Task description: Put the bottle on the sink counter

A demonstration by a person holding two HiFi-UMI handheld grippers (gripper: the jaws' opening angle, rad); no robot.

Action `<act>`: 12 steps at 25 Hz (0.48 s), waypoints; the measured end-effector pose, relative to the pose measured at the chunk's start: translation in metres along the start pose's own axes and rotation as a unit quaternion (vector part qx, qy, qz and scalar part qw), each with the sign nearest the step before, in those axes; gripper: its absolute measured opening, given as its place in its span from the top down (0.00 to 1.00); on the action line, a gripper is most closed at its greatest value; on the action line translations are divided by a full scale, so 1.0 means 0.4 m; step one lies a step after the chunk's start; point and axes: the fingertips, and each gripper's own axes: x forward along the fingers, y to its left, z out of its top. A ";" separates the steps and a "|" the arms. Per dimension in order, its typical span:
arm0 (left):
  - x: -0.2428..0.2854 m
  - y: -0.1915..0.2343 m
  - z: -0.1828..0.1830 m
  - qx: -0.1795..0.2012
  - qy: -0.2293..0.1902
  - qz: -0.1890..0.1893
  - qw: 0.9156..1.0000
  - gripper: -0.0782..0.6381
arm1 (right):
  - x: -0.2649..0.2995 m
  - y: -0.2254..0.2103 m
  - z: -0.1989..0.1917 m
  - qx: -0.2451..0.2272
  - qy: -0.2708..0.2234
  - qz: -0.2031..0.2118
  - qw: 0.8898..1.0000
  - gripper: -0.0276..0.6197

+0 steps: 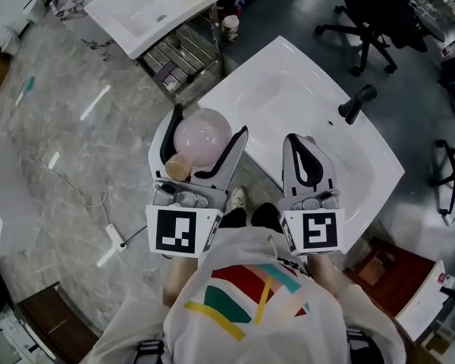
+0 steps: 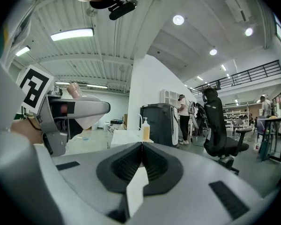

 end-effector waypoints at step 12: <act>0.116 -0.026 -0.025 -0.024 0.015 0.003 1.000 0.33 | 0.066 -0.094 0.024 0.004 -0.010 -0.007 1.000 0.94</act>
